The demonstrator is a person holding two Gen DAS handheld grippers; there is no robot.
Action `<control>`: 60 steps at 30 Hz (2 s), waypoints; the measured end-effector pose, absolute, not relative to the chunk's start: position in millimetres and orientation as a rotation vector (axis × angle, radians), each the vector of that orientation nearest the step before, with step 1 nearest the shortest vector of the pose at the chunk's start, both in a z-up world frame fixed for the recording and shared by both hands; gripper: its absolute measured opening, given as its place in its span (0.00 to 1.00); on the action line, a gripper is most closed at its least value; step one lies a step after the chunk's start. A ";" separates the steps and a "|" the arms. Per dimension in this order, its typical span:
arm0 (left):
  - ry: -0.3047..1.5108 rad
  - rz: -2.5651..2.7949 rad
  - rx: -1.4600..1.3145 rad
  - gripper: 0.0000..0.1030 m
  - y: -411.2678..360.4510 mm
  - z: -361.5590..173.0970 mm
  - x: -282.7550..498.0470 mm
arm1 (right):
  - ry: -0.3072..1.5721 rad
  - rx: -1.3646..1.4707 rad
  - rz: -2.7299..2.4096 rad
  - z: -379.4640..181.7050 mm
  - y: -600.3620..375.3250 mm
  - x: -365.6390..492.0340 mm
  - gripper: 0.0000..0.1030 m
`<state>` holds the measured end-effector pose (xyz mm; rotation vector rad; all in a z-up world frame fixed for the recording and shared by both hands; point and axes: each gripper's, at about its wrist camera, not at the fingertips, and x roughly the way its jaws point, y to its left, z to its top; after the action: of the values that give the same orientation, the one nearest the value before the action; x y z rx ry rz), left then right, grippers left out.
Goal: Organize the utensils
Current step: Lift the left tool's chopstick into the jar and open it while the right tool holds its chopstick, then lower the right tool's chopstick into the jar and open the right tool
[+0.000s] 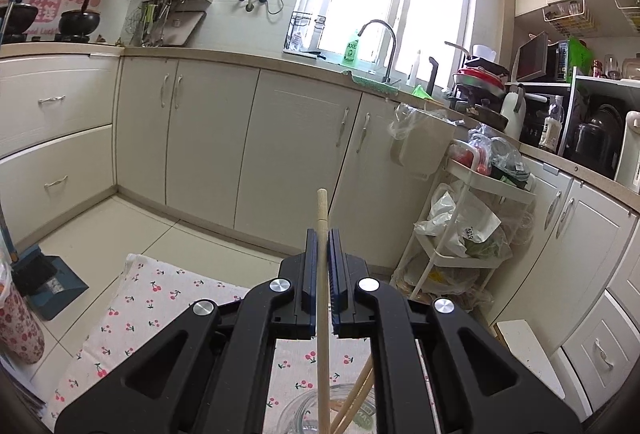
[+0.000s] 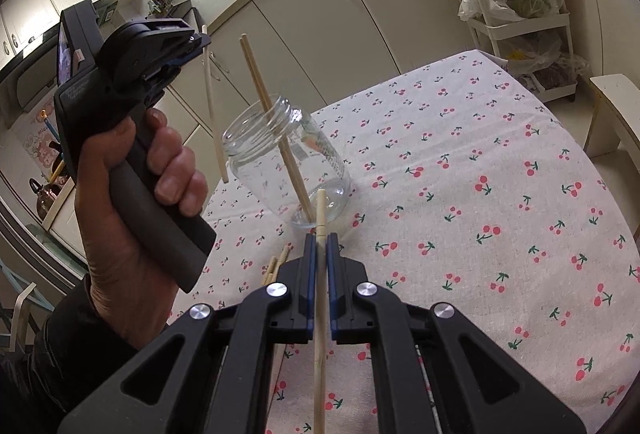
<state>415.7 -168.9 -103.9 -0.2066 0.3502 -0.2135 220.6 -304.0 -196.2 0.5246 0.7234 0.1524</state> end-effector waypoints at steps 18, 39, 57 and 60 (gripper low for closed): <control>0.335 -0.267 -0.282 0.05 -143.7 -77.8 413.6 | 0.725 0.545 0.159 -198.6 -307.3 222.4 0.06; 0.300 -0.202 -0.176 0.05 -173.3 -102.9 419.0 | 0.665 0.548 0.142 -184.1 -314.2 233.4 0.06; 0.455 -0.250 -0.118 0.35 -109.5 -135.0 339.5 | 0.325 0.566 0.078 -90.7 -321.1 296.7 0.06; 0.500 -0.240 -0.133 0.38 -95.6 -147.9 328.9 | 0.265 0.581 0.037 -79.3 -324.0 314.5 0.06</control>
<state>328.9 -95.6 -147.9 -0.1334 0.4998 -0.2400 314.5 -324.0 -79.3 0.5811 0.2647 0.0369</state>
